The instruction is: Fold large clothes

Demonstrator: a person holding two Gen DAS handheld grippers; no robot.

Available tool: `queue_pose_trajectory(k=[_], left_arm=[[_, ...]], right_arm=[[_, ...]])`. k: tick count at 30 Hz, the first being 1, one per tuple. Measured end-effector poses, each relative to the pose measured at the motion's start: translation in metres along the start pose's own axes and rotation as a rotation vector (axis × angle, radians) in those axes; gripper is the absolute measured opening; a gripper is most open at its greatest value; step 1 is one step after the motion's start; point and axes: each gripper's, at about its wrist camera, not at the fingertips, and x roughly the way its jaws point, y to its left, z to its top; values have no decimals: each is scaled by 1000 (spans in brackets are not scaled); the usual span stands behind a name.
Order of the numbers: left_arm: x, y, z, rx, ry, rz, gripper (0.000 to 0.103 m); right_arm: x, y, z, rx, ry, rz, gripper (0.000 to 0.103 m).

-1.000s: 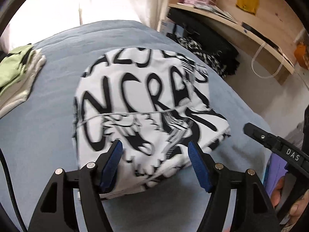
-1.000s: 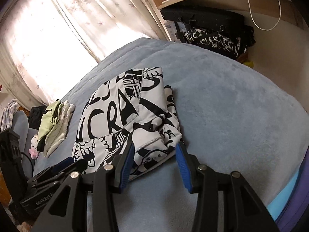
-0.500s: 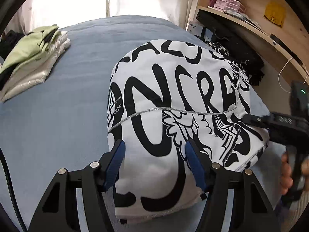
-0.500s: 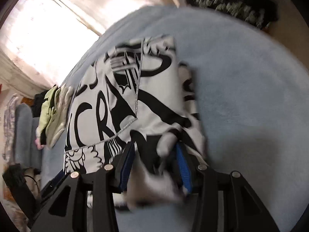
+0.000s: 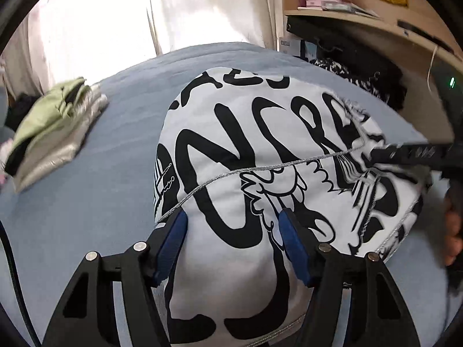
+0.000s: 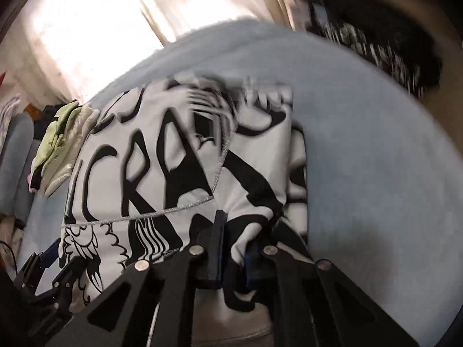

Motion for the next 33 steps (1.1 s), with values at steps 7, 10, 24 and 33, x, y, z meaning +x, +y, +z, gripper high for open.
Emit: queue_pose_trajectory(k=[7,10,24,33], left_arm=[[-6,36,27,-143,50,-128,66],[2,58,44,-210,54,-135,66],[72,85,95,-330,130,-175,66],[86,79,101,-306,129,-156,67]], right_arm=[[-22,-14,18,98,38,104,35],[-19,-25,33,133,44,137,35],[31,-67,87,277,86,232,40],[35,-47,94,136,4,240,3]])
